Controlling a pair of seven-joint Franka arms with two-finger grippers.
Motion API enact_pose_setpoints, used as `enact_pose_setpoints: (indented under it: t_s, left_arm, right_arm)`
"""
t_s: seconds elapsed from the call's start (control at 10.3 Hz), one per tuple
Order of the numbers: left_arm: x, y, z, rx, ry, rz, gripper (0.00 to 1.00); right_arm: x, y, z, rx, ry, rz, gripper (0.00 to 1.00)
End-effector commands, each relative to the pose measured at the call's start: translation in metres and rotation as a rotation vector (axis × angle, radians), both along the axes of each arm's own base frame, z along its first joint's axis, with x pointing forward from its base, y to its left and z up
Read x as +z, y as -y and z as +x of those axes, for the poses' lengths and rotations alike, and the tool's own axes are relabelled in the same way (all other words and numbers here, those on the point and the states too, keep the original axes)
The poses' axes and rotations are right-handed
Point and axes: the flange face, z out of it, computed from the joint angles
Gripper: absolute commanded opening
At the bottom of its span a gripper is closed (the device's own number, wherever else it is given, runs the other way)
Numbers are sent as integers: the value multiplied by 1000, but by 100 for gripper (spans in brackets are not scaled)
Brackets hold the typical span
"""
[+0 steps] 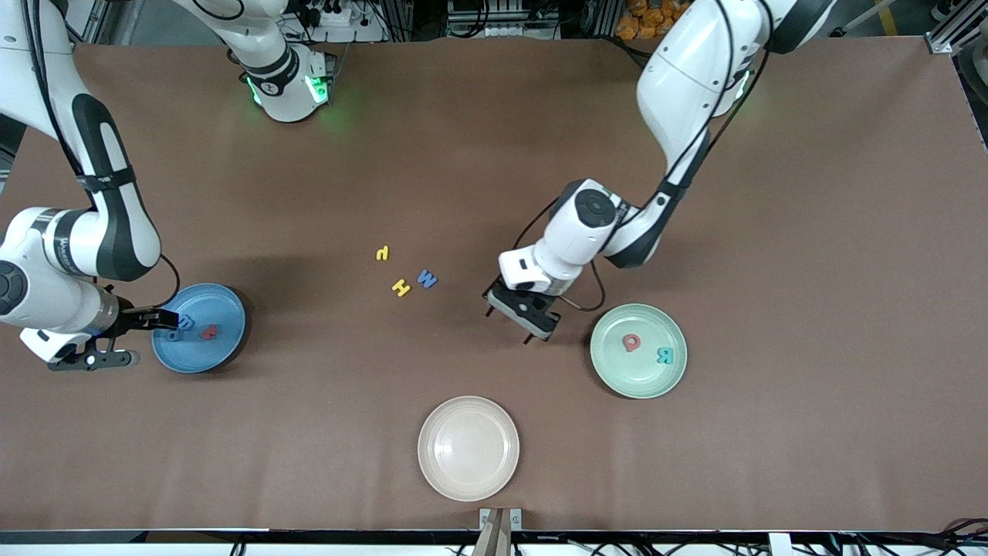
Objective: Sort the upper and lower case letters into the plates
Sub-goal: 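Move the left gripper from the green plate over the blue M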
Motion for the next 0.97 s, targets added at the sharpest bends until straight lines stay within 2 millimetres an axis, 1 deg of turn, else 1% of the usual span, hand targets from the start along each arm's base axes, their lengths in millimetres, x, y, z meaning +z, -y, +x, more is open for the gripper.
enact_pose_setpoints:
  t_s: [0.0,0.1,0.19,0.29,0.39,0.48,0.58,0.68,0.87]
  left_arm:
    - [-11,45,-24,0,59,-82,100]
    - [-7,63,-41,21,51,-120,100]
    - [-5,74,-52,58,21,-144,100]
    - [-8,82,-61,75,8,-148,100]
    - [-11,84,-66,58,42,-113,100]
    - [-11,96,-79,39,72,-88,100]
    - [-12,109,-98,51,72,-85,100]
    - [-15,117,-108,59,102,-63,100]
    - [-32,124,-122,79,110,-38,100]
  right_arm:
    - [33,9,22,-13,62,-14,100]
    - [39,1,27,-17,79,-6,100]
    - [42,-18,28,-37,85,29,100]
    - [52,-42,27,-75,62,27,100]
    - [64,-49,26,-95,64,27,100]
    - [68,-62,28,-78,70,29,100]
    - [65,-56,25,-81,60,30,100]
    - [68,-45,24,-91,64,32,100]
    - [68,-46,24,-89,64,32,100]
